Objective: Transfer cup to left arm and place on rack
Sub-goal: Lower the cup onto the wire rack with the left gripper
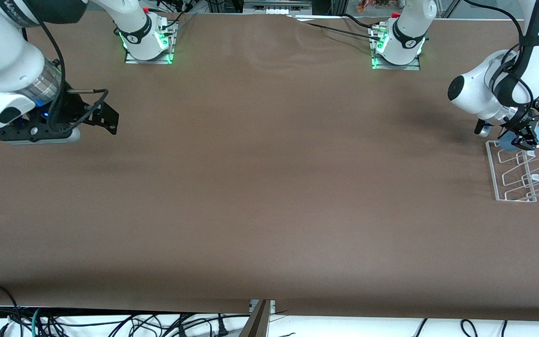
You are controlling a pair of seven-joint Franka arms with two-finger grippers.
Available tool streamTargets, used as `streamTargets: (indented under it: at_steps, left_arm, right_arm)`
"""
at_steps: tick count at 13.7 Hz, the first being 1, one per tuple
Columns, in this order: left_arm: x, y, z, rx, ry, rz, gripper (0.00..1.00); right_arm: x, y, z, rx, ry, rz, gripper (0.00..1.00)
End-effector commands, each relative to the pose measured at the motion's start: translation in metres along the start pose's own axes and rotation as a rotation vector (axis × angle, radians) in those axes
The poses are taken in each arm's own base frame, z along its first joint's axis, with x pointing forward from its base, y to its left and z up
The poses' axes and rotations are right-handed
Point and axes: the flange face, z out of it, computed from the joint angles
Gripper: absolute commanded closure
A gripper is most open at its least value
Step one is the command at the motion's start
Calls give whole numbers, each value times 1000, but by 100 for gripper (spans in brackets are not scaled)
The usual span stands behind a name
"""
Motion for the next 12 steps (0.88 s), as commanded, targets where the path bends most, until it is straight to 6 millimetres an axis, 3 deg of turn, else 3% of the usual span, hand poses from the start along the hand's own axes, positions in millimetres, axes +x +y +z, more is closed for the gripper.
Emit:
streamTargets:
  at_steps: [1, 5, 9, 12]
  left_arm:
    - [-38, -10, -17, 4, -6, -106, 0]
    - [-133, -42, -57, -227, 116, -398, 0]
    - [-241, -55, -109, -383, 312, -676, 0]
    - [-293, -58, -144, -422, 626, -876, 0]
  right_arm:
    - [2, 6, 2, -15, -3, 18, 1]
    - [4, 8, 3, -48, 8, 2, 1]
    - [6, 15, 6, -39, 2, -16, 1]
    - [7, 23, 9, -31, -5, -1, 1]
